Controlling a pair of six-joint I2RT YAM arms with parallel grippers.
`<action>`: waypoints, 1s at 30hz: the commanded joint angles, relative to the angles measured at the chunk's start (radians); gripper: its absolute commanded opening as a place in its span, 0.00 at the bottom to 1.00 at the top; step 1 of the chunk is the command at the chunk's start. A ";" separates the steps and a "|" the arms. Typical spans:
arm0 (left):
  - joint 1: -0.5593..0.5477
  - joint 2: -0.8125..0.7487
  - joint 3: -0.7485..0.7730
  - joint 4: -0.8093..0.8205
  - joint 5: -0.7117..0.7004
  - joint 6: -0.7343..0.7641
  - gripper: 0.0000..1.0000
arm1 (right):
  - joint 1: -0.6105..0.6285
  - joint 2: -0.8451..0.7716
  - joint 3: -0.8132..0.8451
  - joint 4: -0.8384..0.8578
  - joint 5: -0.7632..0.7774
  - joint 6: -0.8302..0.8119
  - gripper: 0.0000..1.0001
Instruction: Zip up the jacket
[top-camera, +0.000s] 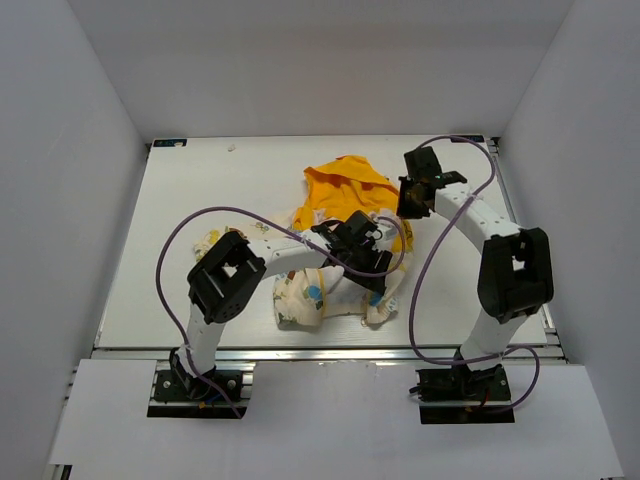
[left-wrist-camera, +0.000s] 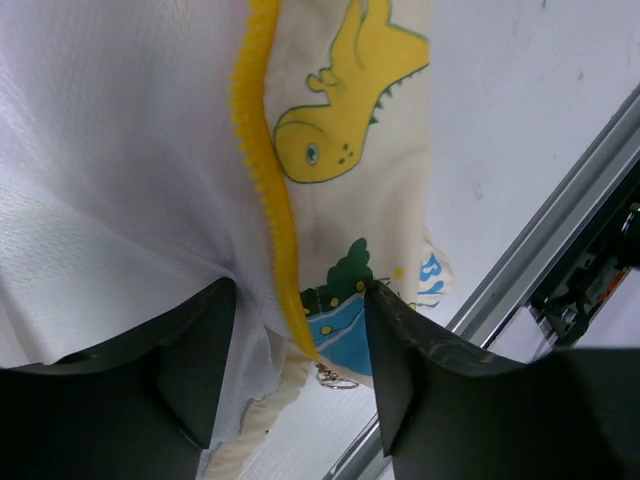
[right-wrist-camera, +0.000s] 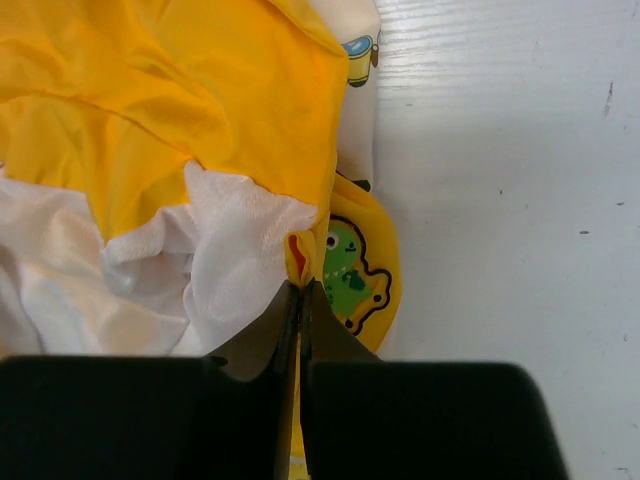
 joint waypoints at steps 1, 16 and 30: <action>-0.008 0.006 0.014 0.031 0.074 -0.012 0.63 | -0.004 -0.111 -0.042 0.069 -0.044 -0.034 0.00; -0.016 -0.192 -0.095 0.025 -0.012 -0.038 0.00 | 0.016 -0.209 -0.024 0.100 -0.264 -0.074 0.00; -0.016 -0.459 -0.415 -0.051 -0.174 -0.204 0.00 | 0.239 0.081 0.221 0.216 -0.129 -0.051 0.00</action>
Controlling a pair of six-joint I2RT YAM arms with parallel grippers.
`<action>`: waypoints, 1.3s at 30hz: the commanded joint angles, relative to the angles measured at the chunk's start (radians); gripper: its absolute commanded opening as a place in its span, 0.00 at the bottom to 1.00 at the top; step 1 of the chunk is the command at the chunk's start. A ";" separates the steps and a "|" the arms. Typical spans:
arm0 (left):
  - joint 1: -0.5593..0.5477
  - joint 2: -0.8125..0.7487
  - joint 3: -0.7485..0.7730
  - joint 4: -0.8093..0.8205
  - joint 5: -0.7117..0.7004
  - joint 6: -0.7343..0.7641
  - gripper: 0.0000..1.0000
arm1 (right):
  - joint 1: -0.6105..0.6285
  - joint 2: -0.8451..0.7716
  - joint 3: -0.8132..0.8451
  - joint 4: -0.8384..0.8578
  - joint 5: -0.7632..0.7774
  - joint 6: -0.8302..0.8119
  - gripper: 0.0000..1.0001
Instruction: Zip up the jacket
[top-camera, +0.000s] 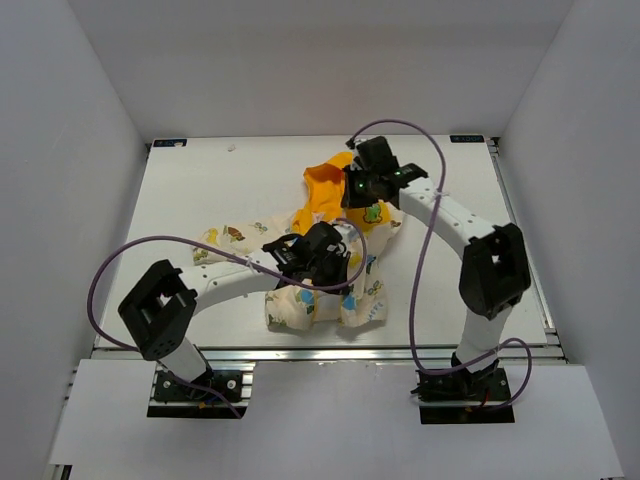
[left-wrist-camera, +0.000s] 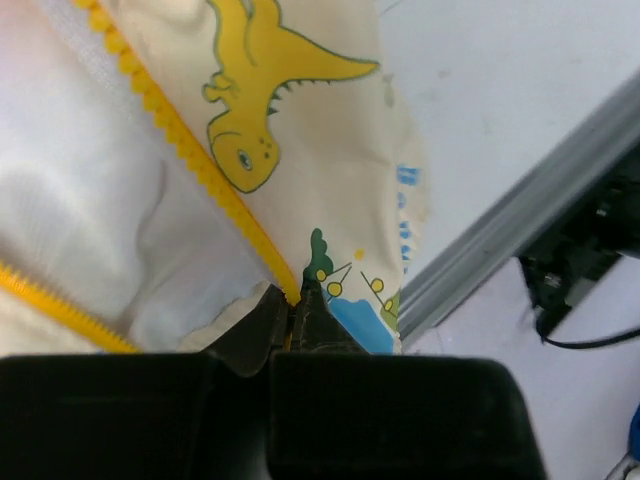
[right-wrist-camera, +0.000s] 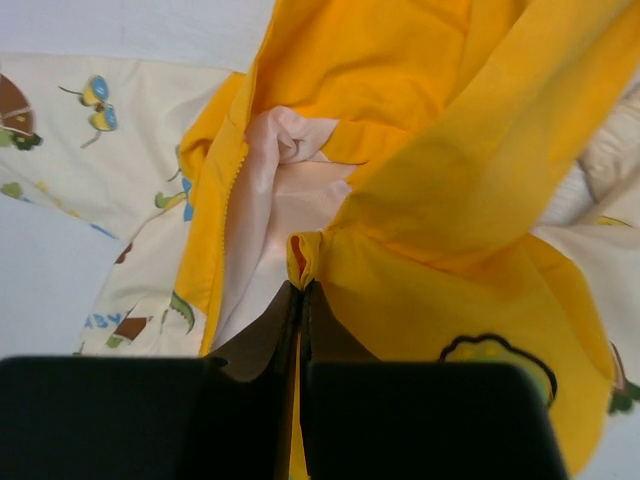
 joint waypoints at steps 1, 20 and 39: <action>-0.012 -0.040 -0.063 -0.110 -0.054 -0.088 0.00 | 0.019 0.073 0.019 0.175 0.093 0.014 0.00; 0.021 -0.157 -0.028 -0.326 -0.367 -0.108 0.98 | 0.092 0.000 0.061 0.114 0.037 -0.101 0.89; 0.296 -0.313 -0.249 -0.121 -0.204 -0.071 0.98 | 0.289 -0.450 -0.742 0.089 -0.198 0.155 0.89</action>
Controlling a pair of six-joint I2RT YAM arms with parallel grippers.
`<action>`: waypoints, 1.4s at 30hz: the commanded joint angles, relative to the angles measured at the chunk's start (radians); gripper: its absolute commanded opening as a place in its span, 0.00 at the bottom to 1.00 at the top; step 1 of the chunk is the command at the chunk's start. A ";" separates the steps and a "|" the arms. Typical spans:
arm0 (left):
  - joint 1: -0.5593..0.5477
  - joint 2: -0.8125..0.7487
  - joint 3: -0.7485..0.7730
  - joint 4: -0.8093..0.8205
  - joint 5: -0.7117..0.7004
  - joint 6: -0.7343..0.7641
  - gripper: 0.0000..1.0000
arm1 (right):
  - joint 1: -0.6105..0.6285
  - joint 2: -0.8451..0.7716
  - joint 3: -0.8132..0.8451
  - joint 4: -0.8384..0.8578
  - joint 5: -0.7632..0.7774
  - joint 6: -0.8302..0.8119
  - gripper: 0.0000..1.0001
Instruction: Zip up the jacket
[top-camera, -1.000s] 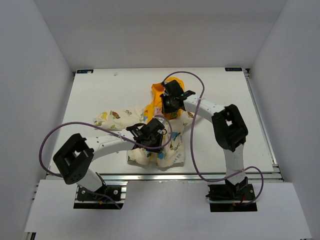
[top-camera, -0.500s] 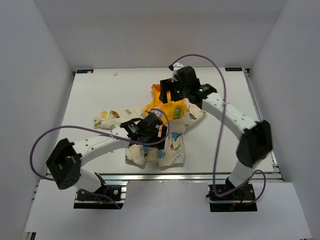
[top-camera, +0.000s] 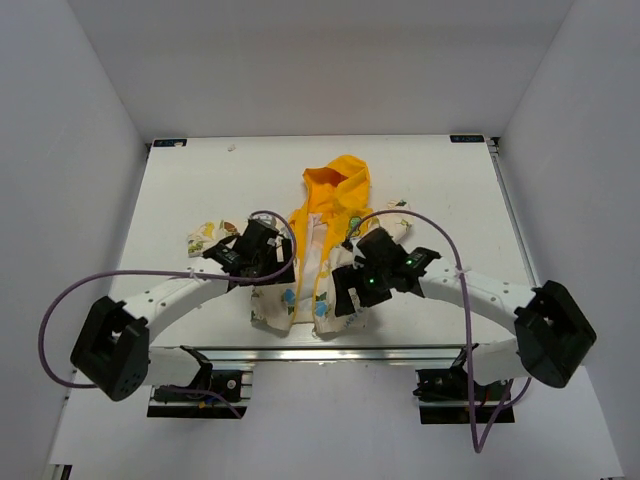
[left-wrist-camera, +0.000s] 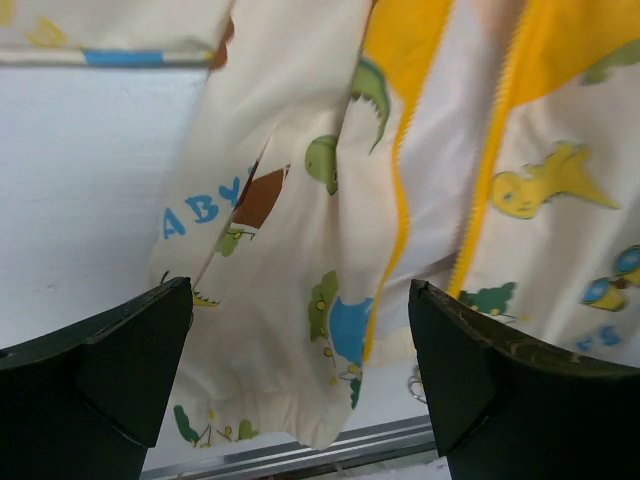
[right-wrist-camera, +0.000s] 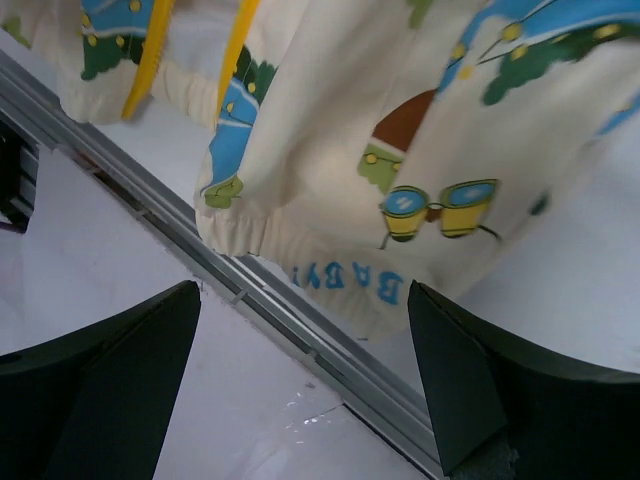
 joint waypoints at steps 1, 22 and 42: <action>0.003 0.045 -0.034 0.107 0.137 0.031 0.98 | 0.019 0.056 -0.014 0.072 -0.060 0.059 0.89; 0.031 0.530 0.305 0.271 0.213 0.138 0.98 | -0.295 0.518 0.415 0.078 0.240 -0.135 0.88; 0.033 0.085 0.022 0.162 0.212 0.025 0.98 | -0.060 0.280 0.305 0.020 0.393 -0.278 0.86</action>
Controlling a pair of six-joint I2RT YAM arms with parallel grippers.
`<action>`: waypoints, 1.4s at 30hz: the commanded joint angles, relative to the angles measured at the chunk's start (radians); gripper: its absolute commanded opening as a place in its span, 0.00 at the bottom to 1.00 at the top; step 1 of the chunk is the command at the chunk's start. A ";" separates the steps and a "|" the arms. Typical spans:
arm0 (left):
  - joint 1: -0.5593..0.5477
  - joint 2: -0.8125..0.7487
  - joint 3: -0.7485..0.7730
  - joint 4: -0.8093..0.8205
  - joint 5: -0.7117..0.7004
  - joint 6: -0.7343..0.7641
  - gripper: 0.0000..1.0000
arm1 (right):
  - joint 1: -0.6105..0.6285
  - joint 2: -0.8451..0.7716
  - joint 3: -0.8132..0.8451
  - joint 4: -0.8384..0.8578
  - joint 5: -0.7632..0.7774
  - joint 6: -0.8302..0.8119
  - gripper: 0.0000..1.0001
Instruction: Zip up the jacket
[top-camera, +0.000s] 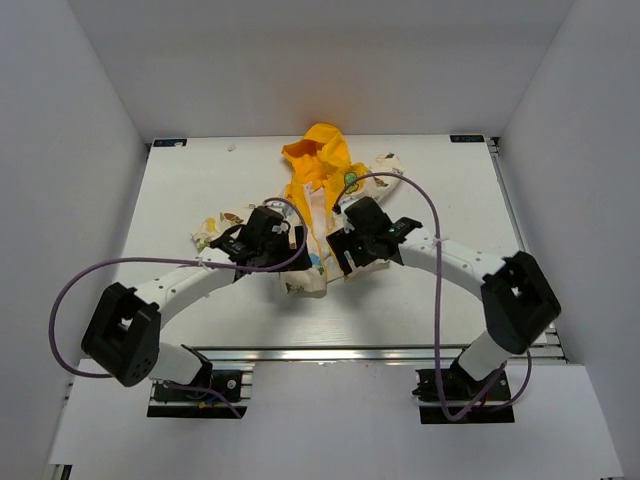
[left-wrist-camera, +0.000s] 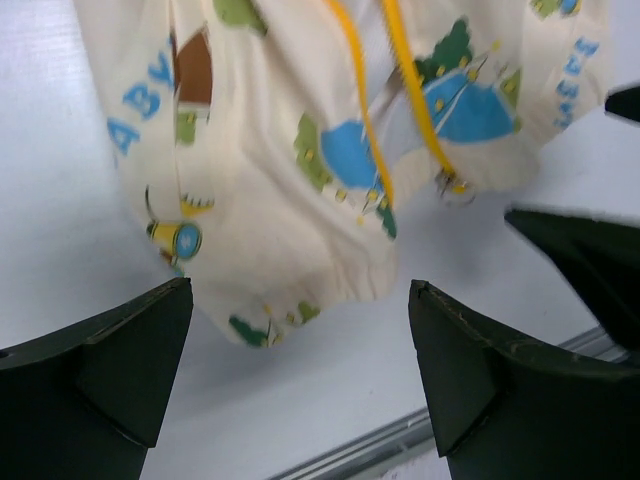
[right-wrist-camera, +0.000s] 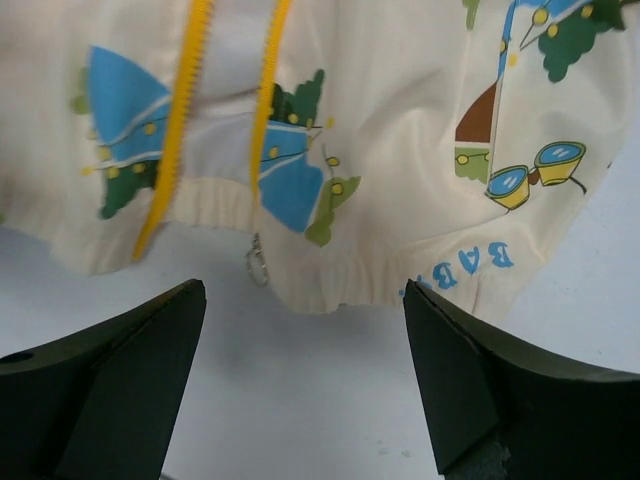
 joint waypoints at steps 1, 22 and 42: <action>0.000 -0.100 -0.060 -0.013 0.026 -0.039 0.98 | 0.014 0.100 0.076 -0.057 0.091 0.022 0.85; 0.000 -0.094 -0.063 -0.006 0.091 -0.027 0.98 | 0.061 0.222 0.089 -0.026 0.015 0.108 0.38; -0.023 -0.059 -0.040 -0.009 0.098 -0.027 0.98 | 0.061 0.171 0.038 0.073 -0.039 0.153 0.03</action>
